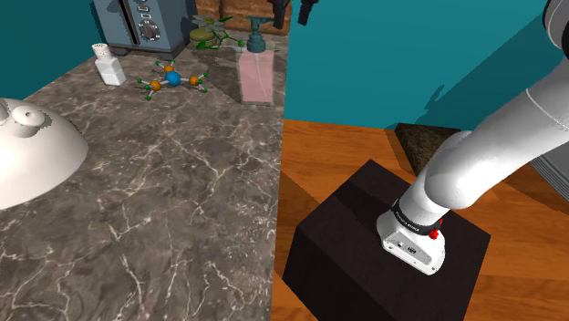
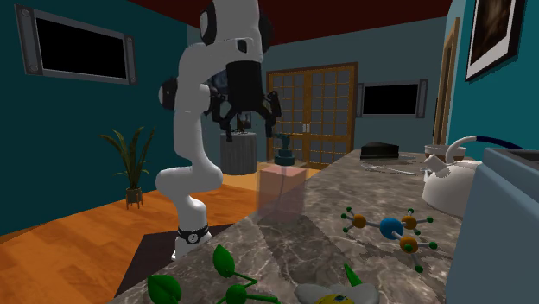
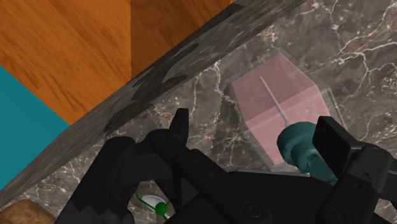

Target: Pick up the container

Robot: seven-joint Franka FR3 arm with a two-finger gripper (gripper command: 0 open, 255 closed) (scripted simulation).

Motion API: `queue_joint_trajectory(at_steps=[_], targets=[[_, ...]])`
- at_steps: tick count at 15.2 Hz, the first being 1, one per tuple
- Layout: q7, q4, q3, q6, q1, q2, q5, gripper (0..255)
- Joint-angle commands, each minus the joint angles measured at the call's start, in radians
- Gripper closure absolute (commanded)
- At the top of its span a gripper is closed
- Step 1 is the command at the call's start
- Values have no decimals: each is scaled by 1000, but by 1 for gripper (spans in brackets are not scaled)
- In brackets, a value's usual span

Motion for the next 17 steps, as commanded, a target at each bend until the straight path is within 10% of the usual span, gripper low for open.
queue_joint_trajectory(at_steps=[1,5,14,15,17], targets=[[21,119,27,-48,14,88,-10,0],[71,397,83,-164,58,284,-51,0],[52,205,74,-38,51,217,-33,0],[52,204,74,-37,51,216,-33,255],[52,202,75,-36,51,215,-33,255]])
